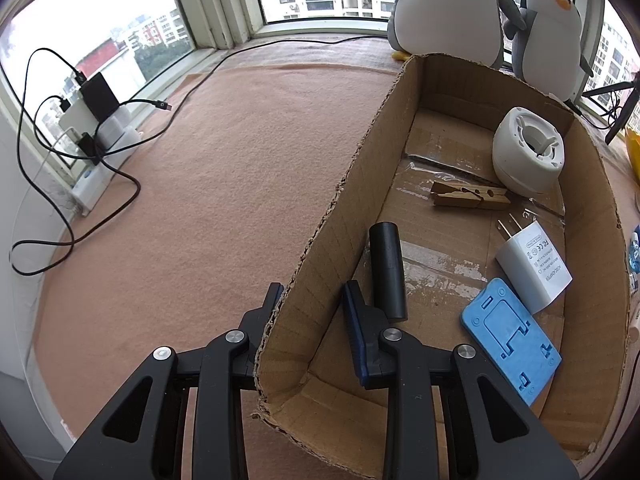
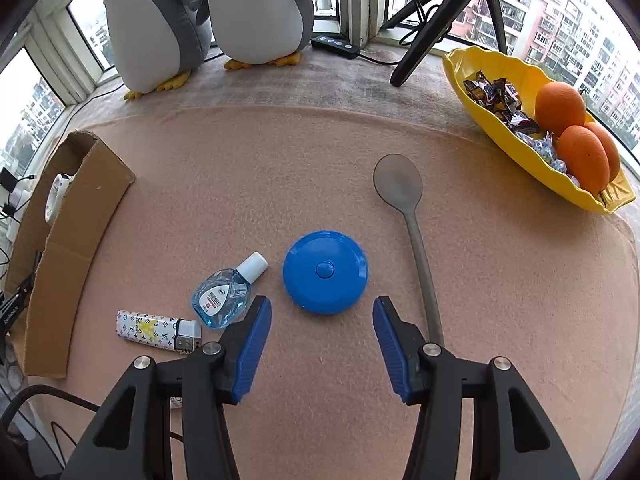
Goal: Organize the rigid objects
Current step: 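Move the right gripper to the blue round tape measure, then grasp the blue tape measure with the right gripper, then carry the blue tape measure into the box and release it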
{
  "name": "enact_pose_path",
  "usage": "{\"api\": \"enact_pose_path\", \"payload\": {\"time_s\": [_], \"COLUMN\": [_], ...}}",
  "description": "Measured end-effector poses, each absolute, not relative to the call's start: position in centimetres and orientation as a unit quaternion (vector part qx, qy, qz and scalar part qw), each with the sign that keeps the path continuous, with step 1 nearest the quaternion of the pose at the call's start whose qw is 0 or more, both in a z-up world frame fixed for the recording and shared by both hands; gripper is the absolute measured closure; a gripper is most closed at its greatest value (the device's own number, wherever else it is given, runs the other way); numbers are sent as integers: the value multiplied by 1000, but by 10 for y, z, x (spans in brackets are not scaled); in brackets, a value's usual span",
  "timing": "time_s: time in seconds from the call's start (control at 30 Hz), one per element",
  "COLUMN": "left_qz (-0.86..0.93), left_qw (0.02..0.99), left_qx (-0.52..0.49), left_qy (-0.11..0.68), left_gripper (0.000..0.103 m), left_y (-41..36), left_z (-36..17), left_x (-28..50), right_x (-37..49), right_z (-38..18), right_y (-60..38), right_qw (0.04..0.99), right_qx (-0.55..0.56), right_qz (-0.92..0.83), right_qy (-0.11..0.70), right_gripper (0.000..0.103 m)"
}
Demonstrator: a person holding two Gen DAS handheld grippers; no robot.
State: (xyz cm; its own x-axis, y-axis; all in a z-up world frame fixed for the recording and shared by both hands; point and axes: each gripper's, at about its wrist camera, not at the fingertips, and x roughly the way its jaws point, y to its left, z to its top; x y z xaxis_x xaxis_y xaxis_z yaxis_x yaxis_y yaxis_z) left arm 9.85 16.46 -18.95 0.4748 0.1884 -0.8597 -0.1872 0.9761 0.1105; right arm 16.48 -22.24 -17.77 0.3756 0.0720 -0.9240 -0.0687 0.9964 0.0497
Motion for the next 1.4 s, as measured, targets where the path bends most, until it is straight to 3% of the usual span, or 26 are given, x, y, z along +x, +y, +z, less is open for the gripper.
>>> {"api": "enact_pose_path", "payload": {"time_s": [0.57,0.73,0.93,1.4], "left_qz": [110,110,110,109], "left_qw": [859,859,859,859], "left_qx": [1,1,1,0], "left_qy": [500,501,501,500], "left_gripper": [75,75,75,75], "left_y": [166,165,165,165], "left_z": [-190,-190,-190,-190], "left_x": [97,97,97,97], "right_x": [190,191,188,157], "right_z": [-199,-198,-197,-144], "right_y": [-222,-222,-223,-211], "right_qw": [818,817,818,855], "right_qx": [-17,-17,-13,-14], "right_qz": [34,36,33,36], "right_qy": [574,576,575,516], "right_gripper": [50,57,57,57]}}
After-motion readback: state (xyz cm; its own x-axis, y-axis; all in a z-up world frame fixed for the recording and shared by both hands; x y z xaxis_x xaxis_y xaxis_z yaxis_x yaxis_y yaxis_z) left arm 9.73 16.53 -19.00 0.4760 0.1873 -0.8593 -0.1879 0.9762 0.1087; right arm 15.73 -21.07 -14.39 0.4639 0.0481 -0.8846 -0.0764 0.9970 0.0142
